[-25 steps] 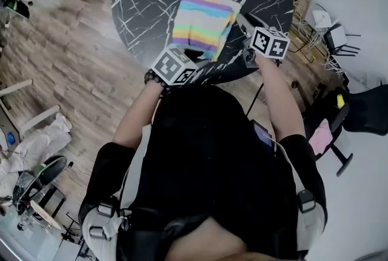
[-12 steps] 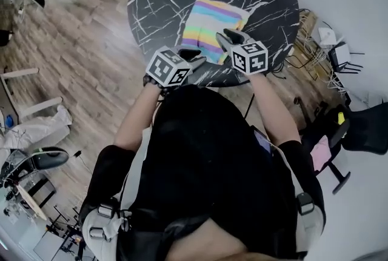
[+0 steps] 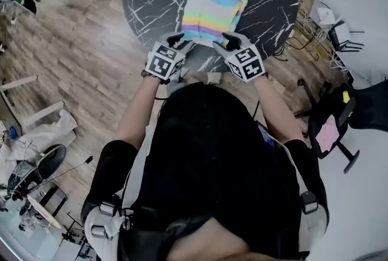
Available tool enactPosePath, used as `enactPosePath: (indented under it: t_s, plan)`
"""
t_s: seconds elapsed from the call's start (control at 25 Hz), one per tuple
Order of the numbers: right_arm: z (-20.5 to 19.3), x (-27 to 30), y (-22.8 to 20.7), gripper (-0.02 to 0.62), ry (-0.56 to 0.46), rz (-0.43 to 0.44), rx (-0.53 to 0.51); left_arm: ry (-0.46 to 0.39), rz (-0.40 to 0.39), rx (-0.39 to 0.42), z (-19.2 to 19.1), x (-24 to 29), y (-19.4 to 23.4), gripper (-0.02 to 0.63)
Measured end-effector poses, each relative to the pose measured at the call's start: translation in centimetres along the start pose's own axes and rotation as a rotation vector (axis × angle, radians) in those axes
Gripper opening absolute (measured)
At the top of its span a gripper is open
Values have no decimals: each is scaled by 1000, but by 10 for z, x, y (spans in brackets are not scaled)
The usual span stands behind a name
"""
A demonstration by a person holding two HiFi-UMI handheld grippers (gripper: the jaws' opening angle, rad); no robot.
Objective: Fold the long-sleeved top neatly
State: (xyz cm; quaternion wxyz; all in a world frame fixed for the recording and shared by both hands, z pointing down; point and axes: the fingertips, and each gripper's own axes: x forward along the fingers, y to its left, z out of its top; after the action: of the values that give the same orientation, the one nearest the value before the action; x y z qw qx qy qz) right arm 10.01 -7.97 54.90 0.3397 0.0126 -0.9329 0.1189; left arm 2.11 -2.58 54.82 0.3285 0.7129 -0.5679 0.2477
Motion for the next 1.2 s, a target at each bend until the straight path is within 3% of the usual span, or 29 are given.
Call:
enactPosePath:
  t_s: [0.12,0.36,0.52,0.6,0.64,0.72,1.2]
  plan:
    - [-11,0,8,199,39,-66,-45,55,-45,52,-15,11,1,155]
    - [-27,-2,4,198,100,-203,-16,130,-10,179,-30,26,22,153]
    - [-28,-1,5,172,88,-235,29,163,-39,187,-35,33,24,153]
    - [-25,-1,6,110,67,-249,49,171,-49,193,-36,37,23,153]
    - [-23,-1,6,74,57,-254,60,171,-45,195,-36,40,24,137]
    - [-22,-4,5,31,36,-259,84,170,-28,188,-37,41,28,10]
    - [-40,-39,4,26,-56,-241,272,213,-68,163,-66,9,50,6]
